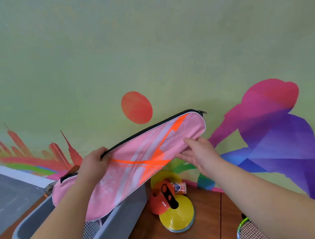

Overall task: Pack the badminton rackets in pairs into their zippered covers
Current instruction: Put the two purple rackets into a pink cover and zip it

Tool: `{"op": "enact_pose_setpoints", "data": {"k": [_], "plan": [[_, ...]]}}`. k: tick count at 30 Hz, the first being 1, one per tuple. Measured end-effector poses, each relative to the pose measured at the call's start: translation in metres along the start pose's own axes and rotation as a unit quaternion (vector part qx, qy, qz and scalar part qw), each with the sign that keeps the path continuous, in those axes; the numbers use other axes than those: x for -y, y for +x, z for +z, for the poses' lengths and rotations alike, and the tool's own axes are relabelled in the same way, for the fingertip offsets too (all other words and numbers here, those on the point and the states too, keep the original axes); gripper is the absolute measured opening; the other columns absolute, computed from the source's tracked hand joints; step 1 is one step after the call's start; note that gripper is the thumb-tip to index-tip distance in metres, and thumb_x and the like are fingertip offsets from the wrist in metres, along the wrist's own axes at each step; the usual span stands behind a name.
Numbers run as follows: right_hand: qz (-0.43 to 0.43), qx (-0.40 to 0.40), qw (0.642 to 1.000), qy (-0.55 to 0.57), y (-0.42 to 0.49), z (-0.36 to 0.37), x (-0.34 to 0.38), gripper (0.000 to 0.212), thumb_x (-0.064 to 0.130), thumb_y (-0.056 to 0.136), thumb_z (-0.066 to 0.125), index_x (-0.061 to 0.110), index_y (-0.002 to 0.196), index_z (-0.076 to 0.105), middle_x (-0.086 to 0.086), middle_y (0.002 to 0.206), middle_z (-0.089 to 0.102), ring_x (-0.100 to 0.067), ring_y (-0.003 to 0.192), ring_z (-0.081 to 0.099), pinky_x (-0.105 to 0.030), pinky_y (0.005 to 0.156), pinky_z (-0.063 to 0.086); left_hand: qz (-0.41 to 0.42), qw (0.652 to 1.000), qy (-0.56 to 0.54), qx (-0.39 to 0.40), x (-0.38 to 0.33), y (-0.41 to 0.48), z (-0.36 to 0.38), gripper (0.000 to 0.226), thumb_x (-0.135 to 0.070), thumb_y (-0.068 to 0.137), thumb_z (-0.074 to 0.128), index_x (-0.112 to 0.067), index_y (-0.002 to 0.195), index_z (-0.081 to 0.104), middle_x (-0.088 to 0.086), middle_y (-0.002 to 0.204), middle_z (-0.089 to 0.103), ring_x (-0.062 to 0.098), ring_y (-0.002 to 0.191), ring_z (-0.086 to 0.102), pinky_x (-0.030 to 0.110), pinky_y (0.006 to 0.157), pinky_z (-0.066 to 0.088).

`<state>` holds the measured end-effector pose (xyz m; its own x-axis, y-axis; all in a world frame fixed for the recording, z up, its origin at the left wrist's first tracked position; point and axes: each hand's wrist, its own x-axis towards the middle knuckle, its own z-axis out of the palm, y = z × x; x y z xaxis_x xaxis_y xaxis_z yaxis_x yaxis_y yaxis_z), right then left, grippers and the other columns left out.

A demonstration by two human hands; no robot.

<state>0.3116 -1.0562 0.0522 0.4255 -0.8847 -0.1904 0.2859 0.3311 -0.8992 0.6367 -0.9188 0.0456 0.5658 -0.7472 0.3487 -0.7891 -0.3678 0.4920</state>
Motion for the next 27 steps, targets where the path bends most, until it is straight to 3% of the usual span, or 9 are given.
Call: {"op": "enact_pose_setpoints", "data": {"k": [2, 5, 8, 10, 12, 16, 21, 25, 27], "plan": [[0.008, 0.029, 0.999, -0.016, 0.014, 0.020, -0.013, 0.019, 0.007, 0.109, 0.052, 0.002, 0.126, 0.056, -0.024, 0.127, 0.070, -0.032, 0.106, 0.077, -0.042, 0.090, 0.065, -0.012, 1.000, 0.006, -0.004, 0.028, 0.003, 0.003, 0.012, -0.026, 0.100, 0.062, -0.027, 0.088, 0.064, -0.003, 0.073, 0.065, 0.023, 0.067, 0.060, 0.032, 0.057, 0.041], [0.032, 0.071, 0.991, -0.107, 0.025, 0.042, -0.028, 0.022, 0.009, 0.107, 0.054, 0.010, 0.129, 0.055, -0.019, 0.138, 0.067, -0.029, 0.116, 0.071, -0.044, 0.104, 0.058, -0.048, 0.998, 0.028, -0.003, 0.067, 0.002, 0.012, 0.009, -0.026, 0.101, 0.061, -0.023, 0.094, 0.067, 0.001, 0.077, 0.064, 0.030, 0.074, 0.062, 0.036, 0.063, 0.046], [0.082, 0.115, 0.966, -0.217, 0.022, 0.056, -0.034, 0.048, 0.017, 0.108, 0.058, 0.021, 0.153, 0.043, -0.011, 0.144, 0.060, -0.030, 0.127, 0.062, -0.046, 0.110, 0.052, -0.120, 0.987, 0.094, 0.041, 0.111, 0.001, 0.030, 0.014, -0.026, 0.100, 0.056, -0.019, 0.104, 0.068, 0.009, 0.096, 0.072, 0.034, 0.088, 0.066, 0.042, 0.076, 0.055], [0.107, 0.122, 0.952, -0.259, 0.023, 0.057, -0.043, 0.065, 0.018, 0.107, 0.058, 0.023, 0.165, 0.030, -0.010, 0.150, 0.056, -0.029, 0.131, 0.060, -0.045, 0.110, 0.052, -0.174, 0.973, 0.130, 0.077, 0.134, 0.002, 0.043, 0.026, -0.028, 0.098, 0.055, -0.015, 0.118, 0.064, 0.013, 0.114, 0.070, 0.037, 0.101, 0.065, 0.043, 0.085, 0.055], [0.116, 0.115, 0.949, -0.270, 0.026, 0.050, -0.053, 0.073, 0.019, 0.105, 0.059, 0.022, 0.169, 0.023, -0.008, 0.149, 0.057, -0.025, 0.123, 0.064, -0.042, 0.103, 0.057, -0.193, 0.970, 0.120, 0.083, 0.134, 0.000, 0.053, 0.028, -0.025, 0.094, 0.054, -0.011, 0.116, 0.062, 0.016, 0.119, 0.068, 0.039, 0.106, 0.063, 0.044, 0.088, 0.055], [0.138, 0.078, 0.945, -0.286, 0.023, 0.015, -0.067, 0.061, 0.019, 0.102, 0.063, 0.020, 0.160, 0.042, -0.008, 0.138, 0.067, -0.022, 0.110, 0.074, -0.040, 0.096, 0.063, -0.154, 0.983, 0.060, 0.076, 0.089, -0.008, 0.069, 0.042, -0.017, 0.094, 0.057, -0.006, 0.135, 0.061, 0.017, 0.136, 0.062, 0.038, 0.123, 0.060, 0.046, 0.103, 0.049], [0.166, 0.029, 0.941, -0.294, 0.010, -0.048, -0.077, 0.035, 0.027, 0.109, 0.051, 0.018, 0.142, 0.055, -0.002, 0.124, 0.075, -0.023, 0.107, 0.075, -0.037, 0.086, 0.063, -0.046, 0.997, -0.019, 0.059, 0.015, -0.018, 0.097, 0.037, -0.008, 0.091, 0.062, -0.010, 0.127, 0.067, 0.011, 0.128, 0.064, 0.032, 0.120, 0.059, 0.046, 0.104, 0.048], [0.206, -0.020, 0.937, -0.283, -0.009, -0.101, -0.090, 0.029, 0.030, 0.110, 0.053, 0.014, 0.134, 0.058, -0.003, 0.115, 0.077, -0.027, 0.110, 0.075, -0.041, 0.087, 0.062, 0.055, 0.992, -0.104, 0.041, -0.037, -0.042, 0.129, 0.028, 0.002, 0.086, 0.062, -0.014, 0.108, 0.069, 0.003, 0.109, 0.067, 0.024, 0.103, 0.063, 0.039, 0.091, 0.050], [0.238, -0.046, 0.929, -0.281, -0.024, -0.135, -0.104, 0.022, 0.027, 0.109, 0.052, 0.015, 0.127, 0.058, -0.004, 0.112, 0.076, -0.028, 0.107, 0.075, -0.041, 0.086, 0.061, 0.089, 0.986, -0.112, 0.086, -0.058, -0.064, 0.154, 0.023, -0.001, 0.087, 0.062, -0.020, 0.100, 0.066, -0.004, 0.100, 0.065, 0.016, 0.094, 0.062, 0.033, 0.082, 0.047]]}}
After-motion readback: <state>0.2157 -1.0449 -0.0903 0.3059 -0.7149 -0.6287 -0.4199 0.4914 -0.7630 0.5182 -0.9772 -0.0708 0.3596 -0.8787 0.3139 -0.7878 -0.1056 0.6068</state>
